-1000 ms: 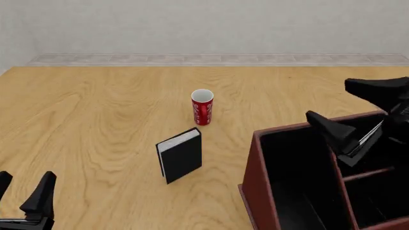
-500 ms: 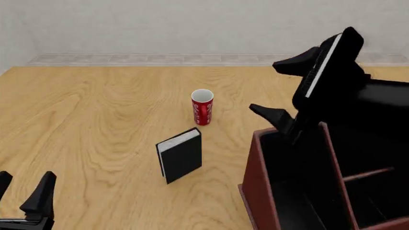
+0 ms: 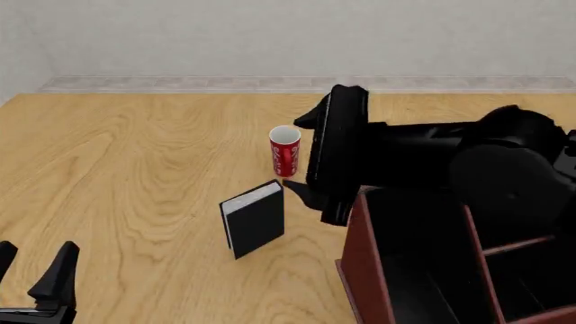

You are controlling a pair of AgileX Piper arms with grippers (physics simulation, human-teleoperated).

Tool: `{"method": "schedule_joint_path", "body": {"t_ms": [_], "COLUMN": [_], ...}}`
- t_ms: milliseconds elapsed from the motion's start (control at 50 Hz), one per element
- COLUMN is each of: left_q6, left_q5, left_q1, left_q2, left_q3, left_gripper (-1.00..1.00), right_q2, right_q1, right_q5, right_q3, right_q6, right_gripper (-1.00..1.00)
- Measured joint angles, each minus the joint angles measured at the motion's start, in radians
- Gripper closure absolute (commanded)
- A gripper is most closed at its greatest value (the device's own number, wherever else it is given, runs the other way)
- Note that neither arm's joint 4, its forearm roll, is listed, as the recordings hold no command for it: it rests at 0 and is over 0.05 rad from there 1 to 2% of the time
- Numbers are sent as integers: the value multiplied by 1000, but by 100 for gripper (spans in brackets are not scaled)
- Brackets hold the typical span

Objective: Pick up the book and place it in the left compartment of the caddy.

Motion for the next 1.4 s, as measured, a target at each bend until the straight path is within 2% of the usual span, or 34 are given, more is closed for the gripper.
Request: {"method": "schedule_joint_path", "body": {"t_ms": [220, 460, 760, 1400], "left_q6": [0, 0, 0, 0], "left_q5": [1, 2, 1, 1], "left_q1": [0, 0, 0, 0], "left_q2": [0, 0, 0, 0], "left_q3": [-1, -2, -2, -2], "left_gripper": [-100, -100, -100, -100], "right_q2": [104, 185, 260, 352], "right_q1": [42, 71, 98, 100], "right_q5": [-9, -3, 5, -12], "right_q3": [-33, -68, -108, -135], "right_q6": [-46, -72, -71, -69], "right_gripper": [-100, -100, -100, -100]}}
